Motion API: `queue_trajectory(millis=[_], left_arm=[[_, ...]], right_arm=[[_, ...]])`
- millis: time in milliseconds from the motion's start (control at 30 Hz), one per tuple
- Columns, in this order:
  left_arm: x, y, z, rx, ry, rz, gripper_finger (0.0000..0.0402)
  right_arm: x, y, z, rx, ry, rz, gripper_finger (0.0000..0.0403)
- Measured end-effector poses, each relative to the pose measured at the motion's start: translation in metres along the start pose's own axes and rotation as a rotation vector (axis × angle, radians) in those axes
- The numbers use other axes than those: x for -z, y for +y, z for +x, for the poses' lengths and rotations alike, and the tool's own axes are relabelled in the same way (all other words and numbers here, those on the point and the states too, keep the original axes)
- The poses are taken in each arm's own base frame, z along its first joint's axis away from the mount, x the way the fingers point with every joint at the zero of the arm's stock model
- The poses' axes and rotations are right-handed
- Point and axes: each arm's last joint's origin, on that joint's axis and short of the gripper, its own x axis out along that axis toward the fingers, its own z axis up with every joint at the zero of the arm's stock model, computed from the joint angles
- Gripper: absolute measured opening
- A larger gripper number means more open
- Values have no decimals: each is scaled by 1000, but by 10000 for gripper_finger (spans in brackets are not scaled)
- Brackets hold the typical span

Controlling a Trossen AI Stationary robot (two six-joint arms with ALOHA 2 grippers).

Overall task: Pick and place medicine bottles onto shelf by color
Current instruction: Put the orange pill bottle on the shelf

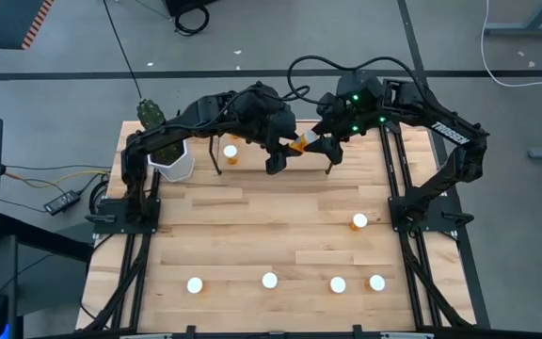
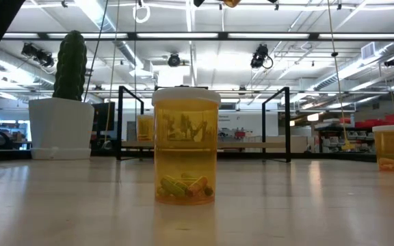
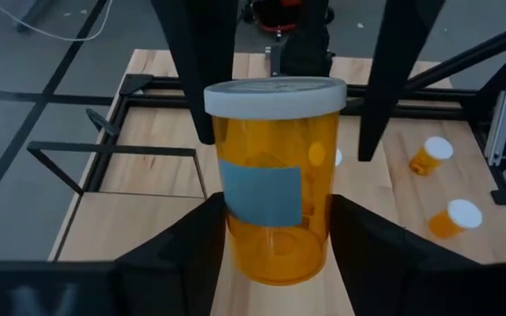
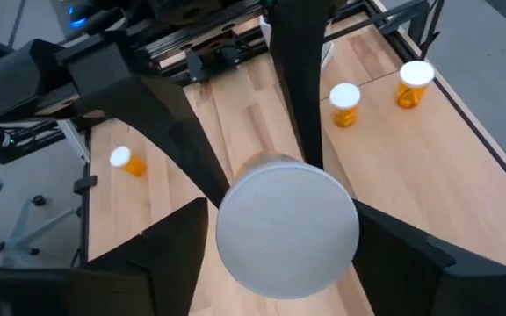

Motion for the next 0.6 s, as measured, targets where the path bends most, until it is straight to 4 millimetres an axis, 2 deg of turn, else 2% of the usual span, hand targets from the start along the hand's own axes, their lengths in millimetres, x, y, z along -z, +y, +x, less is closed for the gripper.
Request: queue_trajectory(millis=[467, 600], left_arm=[[-2, 1, 0, -9, -23, 4, 210], [-2, 1, 0, -9, -23, 1, 209]], right_arm=[[0, -1, 0, 27, -6, -24, 217], [0, -1, 0, 27, -6, -37, 218]])
